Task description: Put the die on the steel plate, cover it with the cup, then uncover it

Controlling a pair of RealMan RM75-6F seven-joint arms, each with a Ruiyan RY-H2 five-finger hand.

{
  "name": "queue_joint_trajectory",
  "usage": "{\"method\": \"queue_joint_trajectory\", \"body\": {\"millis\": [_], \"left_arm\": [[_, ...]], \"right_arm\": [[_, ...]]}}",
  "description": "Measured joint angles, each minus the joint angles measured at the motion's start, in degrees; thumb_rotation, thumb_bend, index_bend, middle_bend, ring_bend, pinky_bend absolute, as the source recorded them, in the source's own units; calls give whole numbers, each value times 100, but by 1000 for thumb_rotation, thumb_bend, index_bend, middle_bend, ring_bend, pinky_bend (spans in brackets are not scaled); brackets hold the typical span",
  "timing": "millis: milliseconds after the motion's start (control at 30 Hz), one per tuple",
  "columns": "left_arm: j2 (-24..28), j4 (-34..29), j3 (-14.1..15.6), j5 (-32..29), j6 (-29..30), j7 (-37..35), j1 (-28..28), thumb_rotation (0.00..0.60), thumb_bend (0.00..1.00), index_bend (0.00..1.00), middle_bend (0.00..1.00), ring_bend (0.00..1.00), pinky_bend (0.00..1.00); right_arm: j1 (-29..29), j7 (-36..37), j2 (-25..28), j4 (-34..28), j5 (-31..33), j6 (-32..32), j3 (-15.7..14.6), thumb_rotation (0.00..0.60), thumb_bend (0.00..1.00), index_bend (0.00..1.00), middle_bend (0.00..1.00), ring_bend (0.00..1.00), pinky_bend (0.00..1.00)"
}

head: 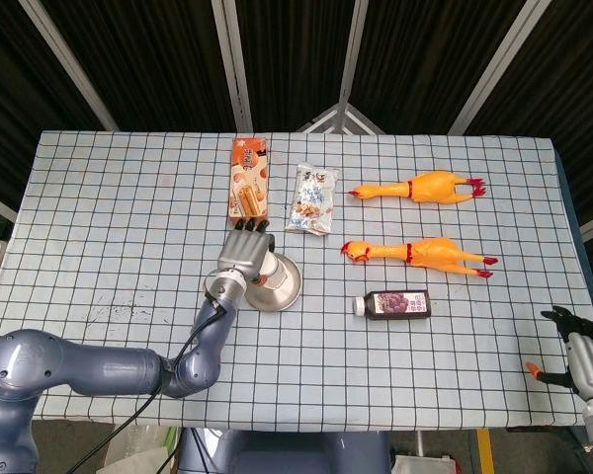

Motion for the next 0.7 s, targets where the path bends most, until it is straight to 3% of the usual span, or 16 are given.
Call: {"method": "queue_joint_trajectory", "body": {"millis": [700], "left_arm": [[-343, 372, -40, 790, -260, -472, 245, 600, 444, 399, 66, 0, 0]], "right_arm": [[-7, 28, 35, -43, -7, -23, -3, 600, 232, 204, 100, 105, 0]]}}
